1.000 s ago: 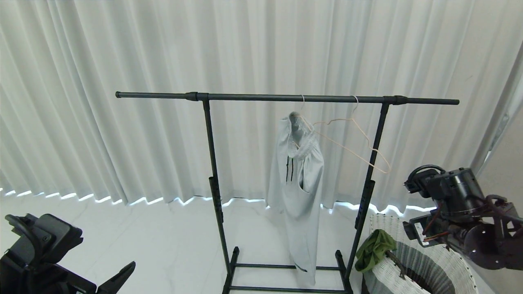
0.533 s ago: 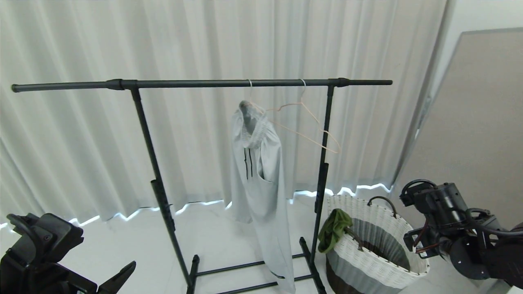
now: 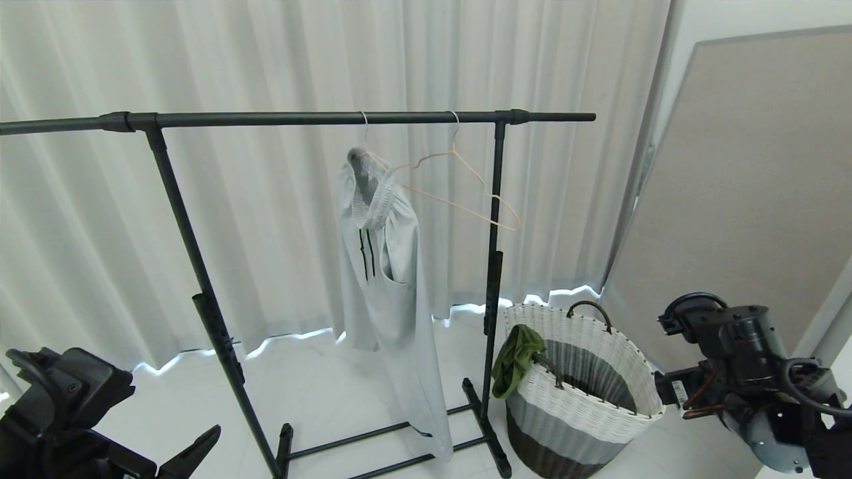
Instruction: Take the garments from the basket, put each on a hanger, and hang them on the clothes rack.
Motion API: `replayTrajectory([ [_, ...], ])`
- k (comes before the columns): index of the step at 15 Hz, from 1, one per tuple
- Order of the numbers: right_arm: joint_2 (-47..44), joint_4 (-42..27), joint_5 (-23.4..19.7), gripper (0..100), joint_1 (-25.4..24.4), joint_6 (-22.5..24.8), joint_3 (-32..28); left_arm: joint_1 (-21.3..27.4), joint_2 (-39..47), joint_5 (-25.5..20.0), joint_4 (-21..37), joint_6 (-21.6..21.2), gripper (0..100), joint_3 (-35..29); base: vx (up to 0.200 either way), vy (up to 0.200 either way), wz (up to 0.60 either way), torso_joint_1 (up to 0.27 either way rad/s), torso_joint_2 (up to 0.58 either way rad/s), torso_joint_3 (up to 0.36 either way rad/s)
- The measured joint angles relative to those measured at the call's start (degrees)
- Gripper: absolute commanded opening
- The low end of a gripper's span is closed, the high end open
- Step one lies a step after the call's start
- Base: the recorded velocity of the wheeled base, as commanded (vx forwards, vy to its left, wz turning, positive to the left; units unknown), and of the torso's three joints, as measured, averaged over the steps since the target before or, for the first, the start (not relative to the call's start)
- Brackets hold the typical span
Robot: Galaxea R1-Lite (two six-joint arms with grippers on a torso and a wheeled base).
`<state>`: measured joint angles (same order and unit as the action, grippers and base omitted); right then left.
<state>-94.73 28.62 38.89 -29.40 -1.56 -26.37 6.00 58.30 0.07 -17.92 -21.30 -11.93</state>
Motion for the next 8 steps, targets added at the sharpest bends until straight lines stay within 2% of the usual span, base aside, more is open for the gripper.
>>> replayTrajectory([
  [2,3.74,-3.97,-2.57,100,0.05,3.69,-0.78,-0.27,-0.17,0.00,0.05,0.01,100,0.23,0.000,0.000,0.00,0.000,0.00,0.000],
  [5,11.54,-20.53,-4.95,100,0.20,5.52,-5.50,-0.73,-0.63,0.00,0.02,-0.02,100,0.67,0.000,0.000,0.00,0.000,0.00,0.000],
  [8,19.71,-32.21,-7.74,100,0.28,5.22,-7.84,-2.39,-1.72,0.71,0.02,-0.29,100,1.99,0.000,0.000,0.00,0.000,0.00,0.000],
])
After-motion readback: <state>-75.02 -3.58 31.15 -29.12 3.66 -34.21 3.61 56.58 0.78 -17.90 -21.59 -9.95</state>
